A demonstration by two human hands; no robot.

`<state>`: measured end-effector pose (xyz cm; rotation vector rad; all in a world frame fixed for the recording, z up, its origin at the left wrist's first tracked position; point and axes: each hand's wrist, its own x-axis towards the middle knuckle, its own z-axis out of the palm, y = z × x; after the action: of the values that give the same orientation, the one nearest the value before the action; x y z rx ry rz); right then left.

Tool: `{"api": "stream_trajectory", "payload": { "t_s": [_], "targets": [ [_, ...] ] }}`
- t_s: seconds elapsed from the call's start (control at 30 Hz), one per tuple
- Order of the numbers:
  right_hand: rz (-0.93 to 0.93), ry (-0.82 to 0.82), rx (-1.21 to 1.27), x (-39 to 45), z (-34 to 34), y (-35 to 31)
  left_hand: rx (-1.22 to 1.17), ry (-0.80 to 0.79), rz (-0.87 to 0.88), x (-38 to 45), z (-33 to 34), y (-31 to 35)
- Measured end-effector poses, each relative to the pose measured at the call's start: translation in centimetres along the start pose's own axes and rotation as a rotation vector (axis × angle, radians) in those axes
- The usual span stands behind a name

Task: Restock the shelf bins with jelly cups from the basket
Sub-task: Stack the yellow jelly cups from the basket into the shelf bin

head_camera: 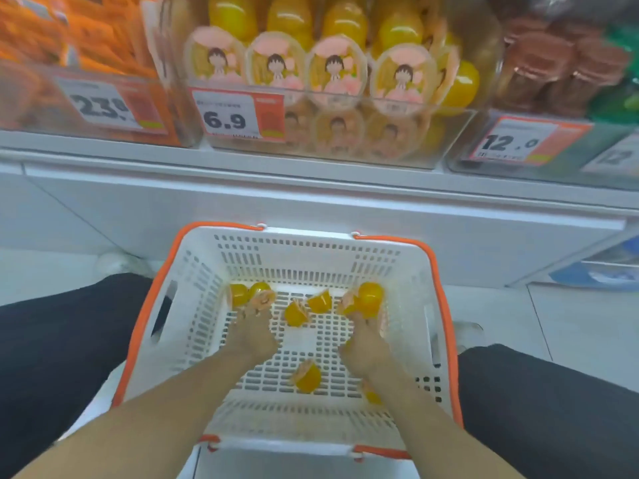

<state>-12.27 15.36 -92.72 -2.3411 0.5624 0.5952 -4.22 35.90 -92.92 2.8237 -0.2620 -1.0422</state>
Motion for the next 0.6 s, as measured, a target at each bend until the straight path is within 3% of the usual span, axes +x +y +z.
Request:
{"api": "stream_trajectory", "payload": {
  "t_s": [0.07, 0.2, 0.3, 0.4, 0.6],
  "targets": [
    [0.074, -0.110, -0.082, 0.3, 1.5, 2.2, -0.111, -0.082, -0.022, 0.3, 2.9, -1.4],
    [0.123, -0.133, -0.139, 1.4, 3.5, 4.5, -0.467, -0.276, 0.038, -0.3, 6.7, -0.4],
    [0.183, -0.099, -0.059, 2.5, 4.0, 4.9, -0.425, -0.337, 0.161, 0.6, 9.0, 1.2],
    [0.218, -0.095, -0.003, 3.1, 4.1, 4.7, -0.224, -0.282, 0.239, 0.8, 10.5, 1.5],
    [0.134, -0.269, -0.091, 3.7, 5.1, 3.3, -0.370, -0.191, 0.273, 1.4, 10.2, 0.7]
  ]
}}
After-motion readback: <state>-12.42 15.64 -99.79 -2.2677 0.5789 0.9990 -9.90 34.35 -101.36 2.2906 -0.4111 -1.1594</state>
